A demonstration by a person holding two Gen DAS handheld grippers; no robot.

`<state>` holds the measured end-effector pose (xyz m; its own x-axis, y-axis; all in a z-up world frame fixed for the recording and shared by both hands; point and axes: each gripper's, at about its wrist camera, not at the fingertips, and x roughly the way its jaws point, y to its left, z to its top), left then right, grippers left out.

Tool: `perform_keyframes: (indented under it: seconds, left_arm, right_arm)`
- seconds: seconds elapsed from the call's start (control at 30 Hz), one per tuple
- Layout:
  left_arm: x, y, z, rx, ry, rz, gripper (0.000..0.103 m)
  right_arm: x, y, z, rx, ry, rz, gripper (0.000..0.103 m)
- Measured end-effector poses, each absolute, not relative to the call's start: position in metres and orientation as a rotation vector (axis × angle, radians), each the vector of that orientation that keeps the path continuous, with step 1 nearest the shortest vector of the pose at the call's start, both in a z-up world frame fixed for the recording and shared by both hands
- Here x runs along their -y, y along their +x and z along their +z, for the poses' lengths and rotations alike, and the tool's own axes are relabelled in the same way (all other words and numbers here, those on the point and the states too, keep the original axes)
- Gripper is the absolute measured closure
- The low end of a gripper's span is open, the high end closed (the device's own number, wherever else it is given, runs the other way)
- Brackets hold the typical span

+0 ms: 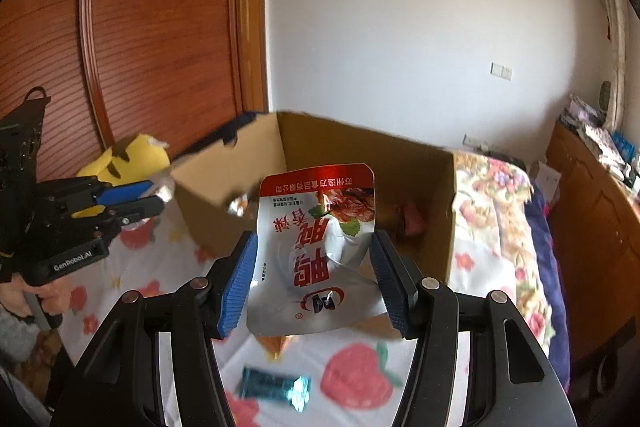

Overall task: Organize snacks
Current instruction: 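Lift the duck-neck pouch and cake bar with both tools over the box, then open both tools to drop the pouch and cake bar into the box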

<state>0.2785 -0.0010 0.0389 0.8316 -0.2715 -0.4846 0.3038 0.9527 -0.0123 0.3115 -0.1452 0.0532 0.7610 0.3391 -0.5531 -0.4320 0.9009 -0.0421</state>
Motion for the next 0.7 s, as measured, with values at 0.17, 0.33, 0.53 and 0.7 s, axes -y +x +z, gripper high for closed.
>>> perform_keyframes:
  seconds: [0.17, 0.33, 0.53, 0.7]
  left_arm:
    - [0.003, 0.309, 0.050, -0.489, 0.070, -0.302, 0.083]
    - [0.008, 0.335, 0.050, -0.485, 0.099, -0.287, 0.083]
    - [0.012, 0.357, 0.043, -0.510, 0.079, -0.289, 0.083]
    - [0.020, 0.370, 0.034, -0.530, 0.085, -0.286, 0.083]
  right_arm:
    - [0.141, 0.334, 0.055, -0.547, -0.161, 0.423, 0.045]
    - [0.140, 0.358, 0.050, -0.554, -0.156, 0.411, 0.045]
    - [0.136, 0.375, 0.040, -0.555, -0.145, 0.416, 0.045]
    - [0.140, 0.388, 0.032, -0.567, -0.138, 0.410, 0.044]
